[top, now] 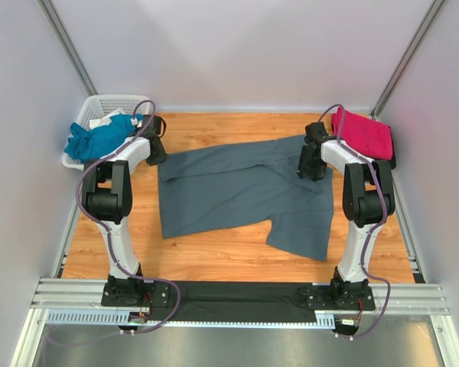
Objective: Fold and stack the t-shirts
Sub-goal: Fold the tshirt
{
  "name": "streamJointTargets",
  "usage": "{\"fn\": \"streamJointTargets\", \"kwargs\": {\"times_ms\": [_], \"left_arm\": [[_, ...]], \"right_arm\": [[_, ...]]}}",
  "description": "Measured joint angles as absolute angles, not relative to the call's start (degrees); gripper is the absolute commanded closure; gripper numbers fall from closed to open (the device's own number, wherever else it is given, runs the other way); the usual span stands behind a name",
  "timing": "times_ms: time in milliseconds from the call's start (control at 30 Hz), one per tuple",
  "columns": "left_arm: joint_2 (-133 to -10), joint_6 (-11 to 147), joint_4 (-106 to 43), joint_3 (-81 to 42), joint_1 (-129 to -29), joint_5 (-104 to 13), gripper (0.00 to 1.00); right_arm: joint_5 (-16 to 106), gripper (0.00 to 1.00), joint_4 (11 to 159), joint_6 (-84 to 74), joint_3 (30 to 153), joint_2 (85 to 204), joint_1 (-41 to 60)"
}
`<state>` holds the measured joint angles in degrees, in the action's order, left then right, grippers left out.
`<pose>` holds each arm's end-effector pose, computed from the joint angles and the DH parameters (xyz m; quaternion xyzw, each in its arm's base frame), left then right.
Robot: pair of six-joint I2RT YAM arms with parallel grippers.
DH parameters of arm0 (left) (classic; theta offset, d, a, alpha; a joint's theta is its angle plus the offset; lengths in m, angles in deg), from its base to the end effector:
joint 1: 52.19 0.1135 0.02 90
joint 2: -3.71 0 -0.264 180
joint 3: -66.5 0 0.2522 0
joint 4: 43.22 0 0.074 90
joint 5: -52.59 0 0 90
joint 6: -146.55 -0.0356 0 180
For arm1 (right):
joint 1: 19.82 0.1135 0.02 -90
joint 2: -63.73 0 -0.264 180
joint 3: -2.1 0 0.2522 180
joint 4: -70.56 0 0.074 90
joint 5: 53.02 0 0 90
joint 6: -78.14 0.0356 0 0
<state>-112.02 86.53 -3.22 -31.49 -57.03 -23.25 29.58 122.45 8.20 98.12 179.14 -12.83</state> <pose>0.4319 -0.0278 0.1827 -0.2409 0.9230 0.0305 0.2985 0.4038 0.0449 0.1647 0.1225 0.9770 -0.0240 0.1727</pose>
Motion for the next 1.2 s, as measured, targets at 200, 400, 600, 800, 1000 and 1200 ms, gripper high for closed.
{"fn": "streamJointTargets", "kwargs": {"times_ms": [200,400,600,800,1000,1200], "left_arm": [[-110.6,87.4,-3.5,-28.9,-57.2,-24.5,0.65],[-109.5,88.7,-3.5,-26.1,-57.4,-26.1,0.66],[-109.5,89.7,-3.5,-26.0,-57.4,-27.1,0.71],[-109.5,90.1,-3.3,-25.9,-57.4,-26.9,0.61],[-109.5,90.6,-2.9,-25.3,-57.4,-26.8,0.65],[-109.5,91.1,-2.2,-25.2,-57.8,-26.6,0.85]], "right_arm": [[29.6,0.5,122.5,8.2,98.1,179.1,-12.8],[29.6,0.5,122.4,8.2,98.1,179.1,-12.8],[29.6,0.5,122.4,8.2,98.1,179.1,-12.8],[29.6,0.5,122.4,8.2,98.1,179.1,-12.8],[29.6,0.5,122.4,8.2,98.1,179.1,-12.8],[29.6,0.5,122.4,8.2,98.1,179.1,-12.8]]}}
